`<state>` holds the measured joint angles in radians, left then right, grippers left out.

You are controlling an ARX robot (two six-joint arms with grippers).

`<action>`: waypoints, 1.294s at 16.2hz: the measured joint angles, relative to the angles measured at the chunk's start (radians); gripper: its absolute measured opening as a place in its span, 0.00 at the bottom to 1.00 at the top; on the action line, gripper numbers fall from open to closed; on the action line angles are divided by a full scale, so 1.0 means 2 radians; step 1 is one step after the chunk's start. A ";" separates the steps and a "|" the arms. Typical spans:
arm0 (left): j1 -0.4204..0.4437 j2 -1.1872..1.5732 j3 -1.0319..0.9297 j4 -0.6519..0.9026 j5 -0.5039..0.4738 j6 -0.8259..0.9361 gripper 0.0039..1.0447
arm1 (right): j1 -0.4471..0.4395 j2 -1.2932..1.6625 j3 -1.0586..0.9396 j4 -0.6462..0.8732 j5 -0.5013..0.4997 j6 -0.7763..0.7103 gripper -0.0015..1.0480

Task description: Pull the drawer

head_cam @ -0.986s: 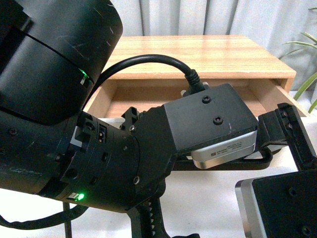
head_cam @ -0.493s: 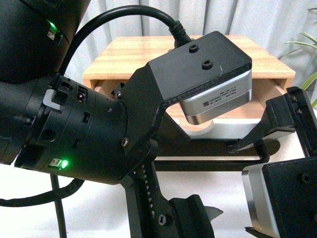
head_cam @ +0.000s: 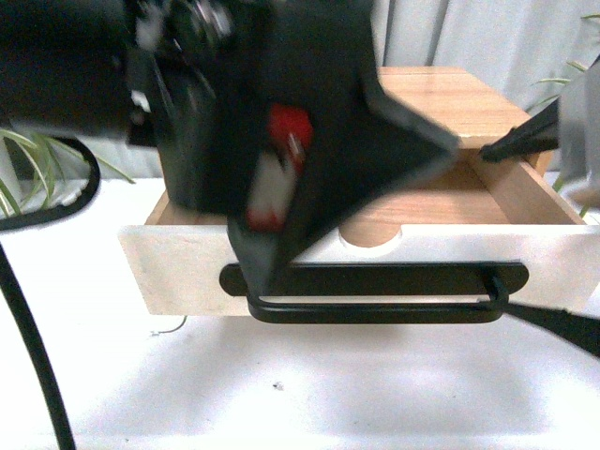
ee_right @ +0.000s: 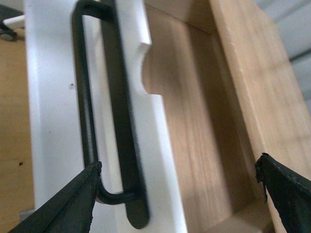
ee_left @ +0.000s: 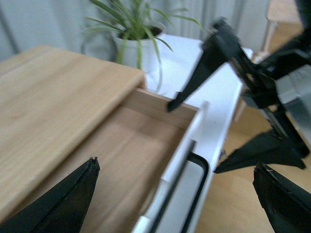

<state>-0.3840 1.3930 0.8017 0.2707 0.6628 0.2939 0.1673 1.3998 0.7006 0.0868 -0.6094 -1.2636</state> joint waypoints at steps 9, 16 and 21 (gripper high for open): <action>0.296 -0.078 -0.070 0.081 -0.225 -0.286 0.94 | -0.138 0.010 0.010 0.240 0.157 0.507 0.94; 0.352 -0.282 -0.250 0.131 -0.163 -0.171 0.56 | -0.159 -0.178 -0.162 0.270 0.226 0.635 0.57; 0.282 -0.373 -0.325 0.112 -0.241 -0.155 0.02 | -0.130 -0.299 -0.257 0.259 0.256 0.631 0.01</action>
<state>0.1802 0.6472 0.1524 0.4942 0.1818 -0.0154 -0.0937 0.8017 0.1875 0.6048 -0.0971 -0.0013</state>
